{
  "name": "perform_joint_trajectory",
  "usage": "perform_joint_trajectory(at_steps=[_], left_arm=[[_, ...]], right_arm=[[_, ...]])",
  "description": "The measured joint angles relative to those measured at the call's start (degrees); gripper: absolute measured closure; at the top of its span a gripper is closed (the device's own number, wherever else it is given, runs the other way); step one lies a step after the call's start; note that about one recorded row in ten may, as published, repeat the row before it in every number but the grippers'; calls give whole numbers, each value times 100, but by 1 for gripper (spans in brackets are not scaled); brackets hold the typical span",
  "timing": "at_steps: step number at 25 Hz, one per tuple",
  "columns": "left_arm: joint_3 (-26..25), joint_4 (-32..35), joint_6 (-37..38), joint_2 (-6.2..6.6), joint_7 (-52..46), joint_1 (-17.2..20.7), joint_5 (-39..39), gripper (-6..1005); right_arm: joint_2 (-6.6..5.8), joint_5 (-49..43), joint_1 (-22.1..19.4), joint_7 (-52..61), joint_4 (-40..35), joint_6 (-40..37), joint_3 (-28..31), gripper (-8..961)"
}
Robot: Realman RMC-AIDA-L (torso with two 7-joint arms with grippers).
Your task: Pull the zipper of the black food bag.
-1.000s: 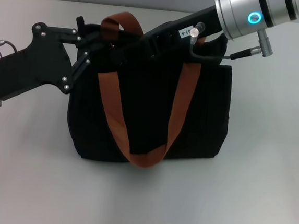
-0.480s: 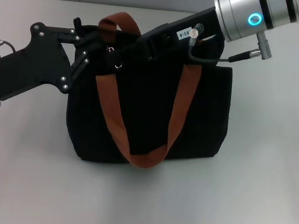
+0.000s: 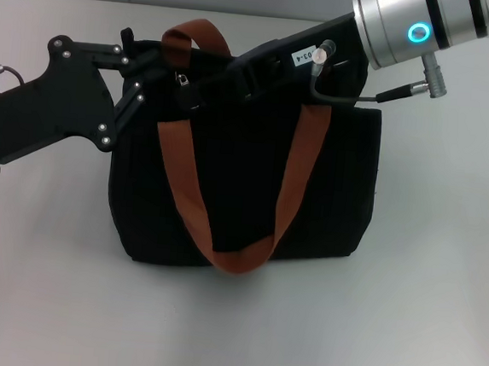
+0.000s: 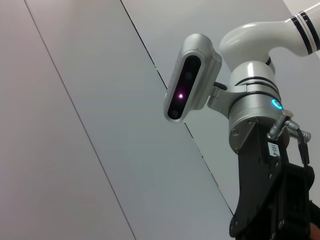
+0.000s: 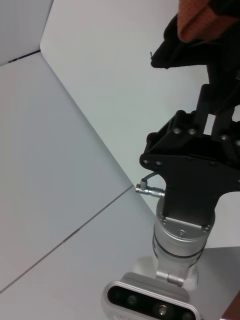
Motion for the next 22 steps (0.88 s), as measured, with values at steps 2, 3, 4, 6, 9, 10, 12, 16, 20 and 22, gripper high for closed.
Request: perform_joint_trajectory(at_steps=[2,3,4,6,9,10,12,16,20,22], left_arm=[[1,0,0,0,0,1,-4,930],[2,0,-1,0,0,1,-4,930],[4,0,-2,0,0,1,-4,930],[6,0,-7,0,0,2,-6,930],[8,0,-10,0,0,2,-6,930],[8,0,-12,0,0,2,-6,930],[9,0,-12,0,0,5,-7,930],[9,0,-6,0,0,11,-7,931],[1,0,-4,0,0,11,-7,931],[0,0,-11,0,0,11,-7,931]], right_arm=[[0,12,1,-21,-16,3,-15,703],[0,13,2,-26,-22,4,-22,709],[0,14,2,-32,-28,4,-28,715],[0,17,3,-46,-33,4,-31,726],[0,21,5,-65,-37,6,-32,760],[0,21,6,-68,-38,7,-32,782],[0,22,11,-69,-38,6,-32,827],[0,23,23,-78,-39,7,-41,897],[0,24,30,-140,-39,12,-50,914],[1,19,34,-155,-39,11,-50,941]])
